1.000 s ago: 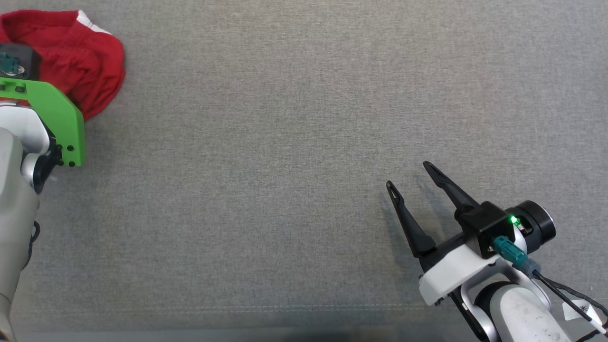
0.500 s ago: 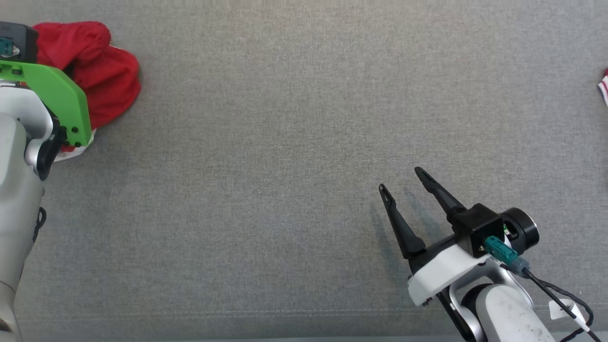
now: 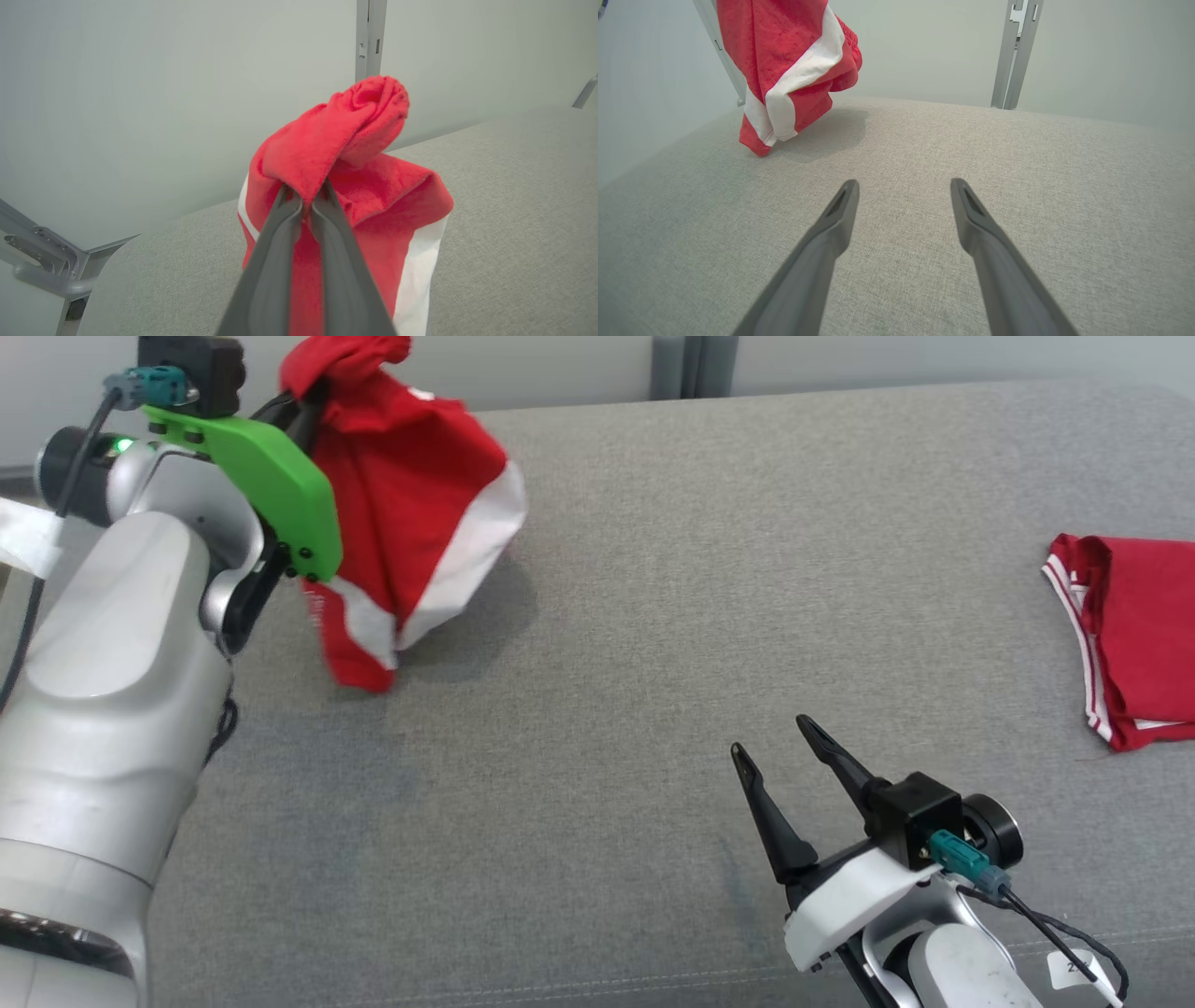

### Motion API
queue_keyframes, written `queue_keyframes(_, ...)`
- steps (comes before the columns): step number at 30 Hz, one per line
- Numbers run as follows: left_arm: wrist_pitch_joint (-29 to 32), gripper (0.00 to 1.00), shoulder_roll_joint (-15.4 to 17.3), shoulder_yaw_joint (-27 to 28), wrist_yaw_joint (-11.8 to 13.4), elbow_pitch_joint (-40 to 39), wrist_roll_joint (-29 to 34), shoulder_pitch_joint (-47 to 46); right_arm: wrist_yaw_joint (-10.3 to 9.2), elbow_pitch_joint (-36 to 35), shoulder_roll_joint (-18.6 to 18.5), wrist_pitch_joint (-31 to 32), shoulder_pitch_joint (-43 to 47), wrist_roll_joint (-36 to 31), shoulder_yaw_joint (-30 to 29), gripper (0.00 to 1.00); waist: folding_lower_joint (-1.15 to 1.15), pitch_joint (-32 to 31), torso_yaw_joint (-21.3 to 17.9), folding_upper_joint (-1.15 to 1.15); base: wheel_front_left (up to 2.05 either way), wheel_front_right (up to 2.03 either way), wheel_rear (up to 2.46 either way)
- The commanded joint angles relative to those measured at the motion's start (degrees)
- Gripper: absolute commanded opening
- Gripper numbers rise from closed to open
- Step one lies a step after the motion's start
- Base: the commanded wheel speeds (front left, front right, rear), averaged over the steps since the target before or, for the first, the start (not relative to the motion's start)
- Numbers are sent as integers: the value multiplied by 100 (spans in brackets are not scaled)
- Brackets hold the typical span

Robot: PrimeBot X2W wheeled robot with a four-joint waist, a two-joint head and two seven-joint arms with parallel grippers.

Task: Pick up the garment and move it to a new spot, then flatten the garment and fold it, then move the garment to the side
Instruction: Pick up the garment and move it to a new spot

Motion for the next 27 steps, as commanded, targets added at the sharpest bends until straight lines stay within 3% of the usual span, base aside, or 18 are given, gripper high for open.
queue_keyframes(1, -65, 0, -92, -9, -25, -105, -73, -94, -7, 45, -2, -62, 71, 33, 5, 100, 0, -419, -381, 0, 0, 0, 0)
queue_keyframes(8, -539, 0, -644, -57, -19, -559, -224, 126, -7, 233, 6, -229, 140, 277, 43, 100, 0, -698, -837, 0, 0, 0, 0)
queue_keyframes(15, -582, 0, -1197, -200, -1, -613, -369, 176, -7, 354, 8, -367, 46, 399, 92, 100, 0, -736, -1367, 0, 0, 0, 0)
queue_keyframes(27, -789, 0, -1500, -374, 16, -471, -562, 46, -6, 352, 9, -458, -92, 367, -48, 100, 0, -303, -2082, 0, 0, 0, 0)
